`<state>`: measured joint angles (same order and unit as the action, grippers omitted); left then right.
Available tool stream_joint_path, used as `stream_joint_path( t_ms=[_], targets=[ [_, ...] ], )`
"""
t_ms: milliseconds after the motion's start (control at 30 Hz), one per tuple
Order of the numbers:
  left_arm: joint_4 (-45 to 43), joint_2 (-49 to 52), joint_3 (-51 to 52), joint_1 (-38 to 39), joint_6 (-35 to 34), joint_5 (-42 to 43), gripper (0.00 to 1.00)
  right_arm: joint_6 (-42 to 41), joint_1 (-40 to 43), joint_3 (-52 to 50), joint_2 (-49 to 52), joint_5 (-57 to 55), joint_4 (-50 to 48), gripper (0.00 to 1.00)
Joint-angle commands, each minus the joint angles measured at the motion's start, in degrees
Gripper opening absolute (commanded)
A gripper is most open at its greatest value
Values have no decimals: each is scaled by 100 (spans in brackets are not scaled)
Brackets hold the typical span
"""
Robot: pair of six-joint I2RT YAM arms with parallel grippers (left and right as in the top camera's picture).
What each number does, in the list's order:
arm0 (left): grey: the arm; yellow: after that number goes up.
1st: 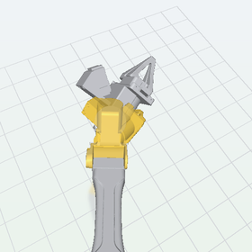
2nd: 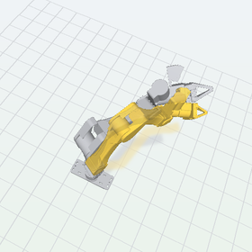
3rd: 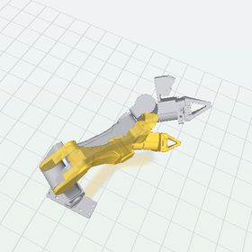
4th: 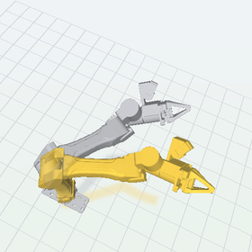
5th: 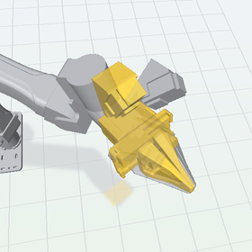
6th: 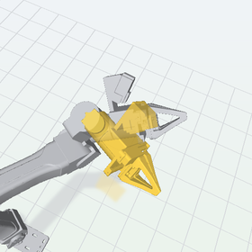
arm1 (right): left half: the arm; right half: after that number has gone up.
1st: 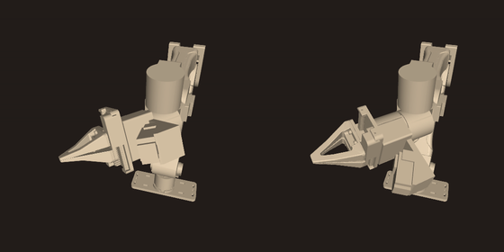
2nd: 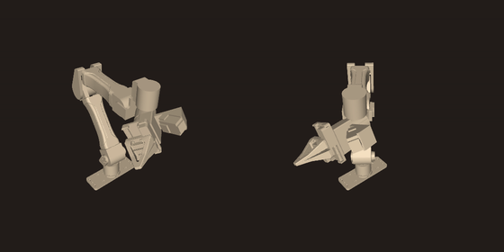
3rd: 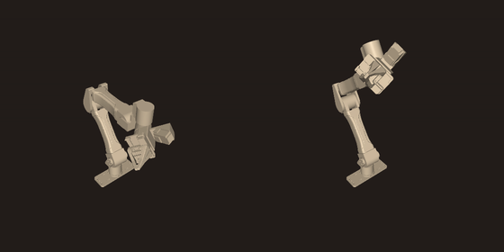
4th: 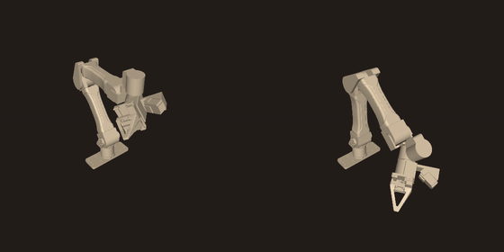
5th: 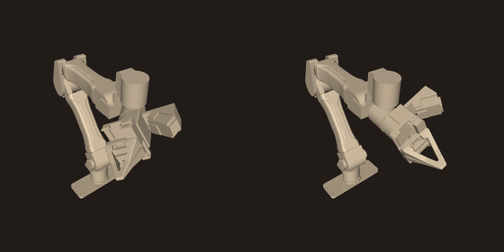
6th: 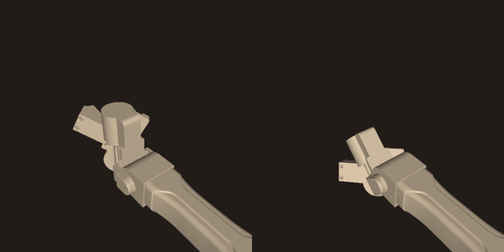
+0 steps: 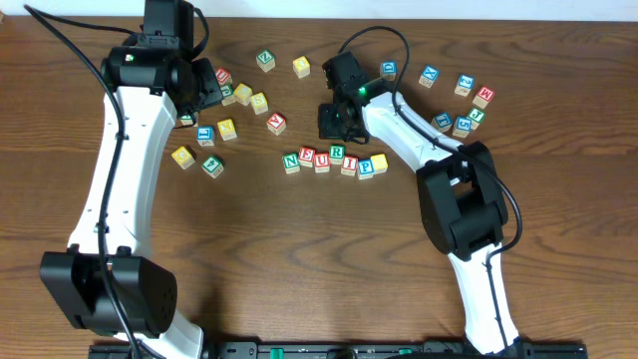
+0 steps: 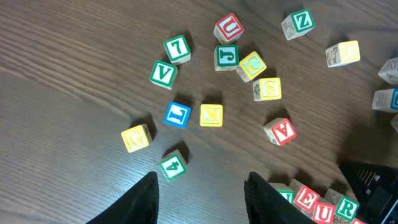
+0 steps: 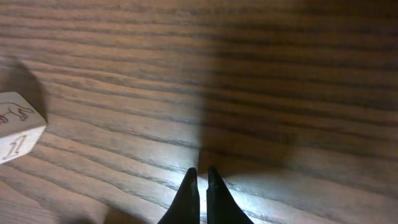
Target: Spell out NEURIPS
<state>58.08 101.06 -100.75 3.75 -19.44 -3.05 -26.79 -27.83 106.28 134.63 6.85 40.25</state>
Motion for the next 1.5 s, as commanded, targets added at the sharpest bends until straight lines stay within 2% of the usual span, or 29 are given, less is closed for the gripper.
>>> stream_joint_path(
  t_ms=[0,600,1300,1467],
  targets=[
    [15,13,15,-13,-13,9,44,-105,-81,-35,13,-68,125,1],
    [13,13,96,-13,-103,114,45,-11,-195,-33,13,7,828,1],
    [15,81,330,-13,-122,116,44,70,-164,-28,2,83,787,1],
    [15,81,330,-13,-120,116,44,70,-125,63,-15,125,358,10]
  ],
)
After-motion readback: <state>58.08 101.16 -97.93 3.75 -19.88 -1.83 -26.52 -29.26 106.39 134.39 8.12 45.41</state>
